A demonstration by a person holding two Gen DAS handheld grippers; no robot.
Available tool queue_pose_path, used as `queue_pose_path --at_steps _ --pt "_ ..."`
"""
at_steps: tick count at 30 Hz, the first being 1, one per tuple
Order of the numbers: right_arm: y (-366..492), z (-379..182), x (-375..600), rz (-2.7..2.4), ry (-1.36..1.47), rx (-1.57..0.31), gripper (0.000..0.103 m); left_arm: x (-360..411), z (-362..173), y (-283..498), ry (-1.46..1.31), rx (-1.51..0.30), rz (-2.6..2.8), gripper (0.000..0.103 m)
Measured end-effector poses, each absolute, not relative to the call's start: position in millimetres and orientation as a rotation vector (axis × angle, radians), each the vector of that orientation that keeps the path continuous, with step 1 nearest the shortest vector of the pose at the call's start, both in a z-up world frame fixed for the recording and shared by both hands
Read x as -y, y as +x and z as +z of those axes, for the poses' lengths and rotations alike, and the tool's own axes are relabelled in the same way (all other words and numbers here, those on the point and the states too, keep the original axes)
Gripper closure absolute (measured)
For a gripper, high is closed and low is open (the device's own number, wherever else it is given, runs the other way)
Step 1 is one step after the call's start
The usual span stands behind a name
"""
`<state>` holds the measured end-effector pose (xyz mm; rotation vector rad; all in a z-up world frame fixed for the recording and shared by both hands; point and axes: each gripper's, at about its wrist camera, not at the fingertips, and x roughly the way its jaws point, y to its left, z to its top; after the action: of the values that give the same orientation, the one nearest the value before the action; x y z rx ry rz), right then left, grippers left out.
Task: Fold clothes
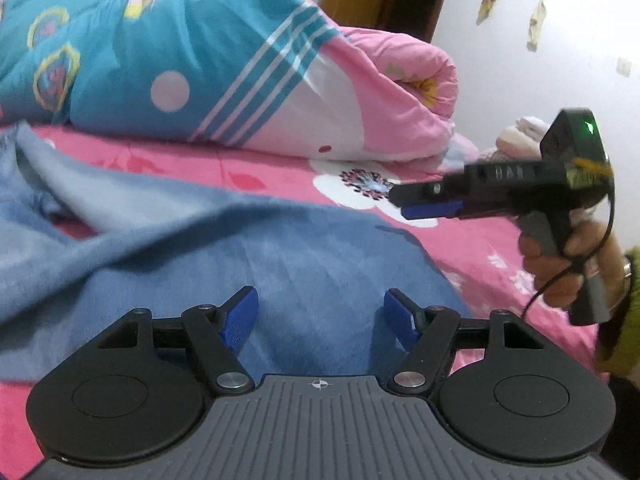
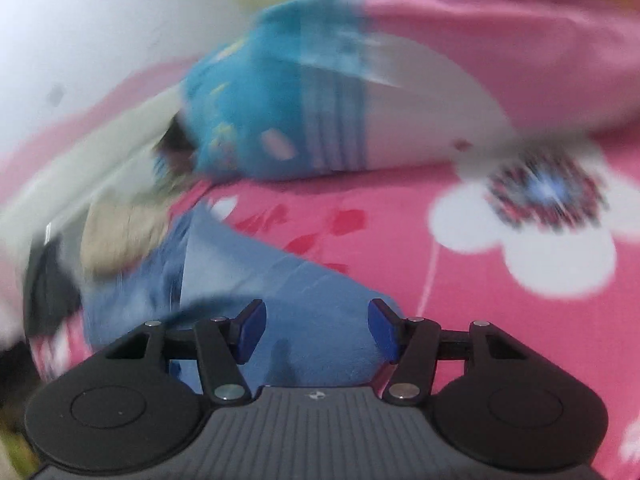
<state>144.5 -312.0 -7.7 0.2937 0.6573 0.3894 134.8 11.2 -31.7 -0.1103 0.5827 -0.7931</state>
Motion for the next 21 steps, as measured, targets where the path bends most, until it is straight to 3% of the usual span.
queue_pose_path --at_steps 2,4,5,8,9,10,19,21 --pt "147 -11 304 0.416 0.223 -0.659 0.045 -17 -32 135 -0.163 -0.583 -0.818 0.033" --pt "147 -15 300 0.471 0.202 -0.673 0.061 -22 -31 136 -0.211 -0.576 -0.843 0.033" --pt "146 -16 298 0.501 0.198 -0.68 0.077 -23 -30 137 -0.232 -0.57 -0.853 0.033" --pt "132 -18 286 0.588 0.159 -0.7 0.083 -27 -28 142 -0.304 -0.56 -0.873 0.033" --pt "127 -19 281 0.616 0.139 -0.714 0.096 -28 -28 143 -0.319 -0.553 -0.872 0.033" --pt "122 -20 276 0.649 0.128 -0.73 0.098 -29 -27 143 -0.33 -0.54 -0.87 0.033" --pt "116 6 269 0.597 0.025 -0.628 0.094 -27 -32 149 -0.327 -0.555 -0.835 0.033" --pt "140 7 284 0.533 0.053 -0.64 0.074 -29 -32 148 -0.323 -0.546 -0.842 0.033"
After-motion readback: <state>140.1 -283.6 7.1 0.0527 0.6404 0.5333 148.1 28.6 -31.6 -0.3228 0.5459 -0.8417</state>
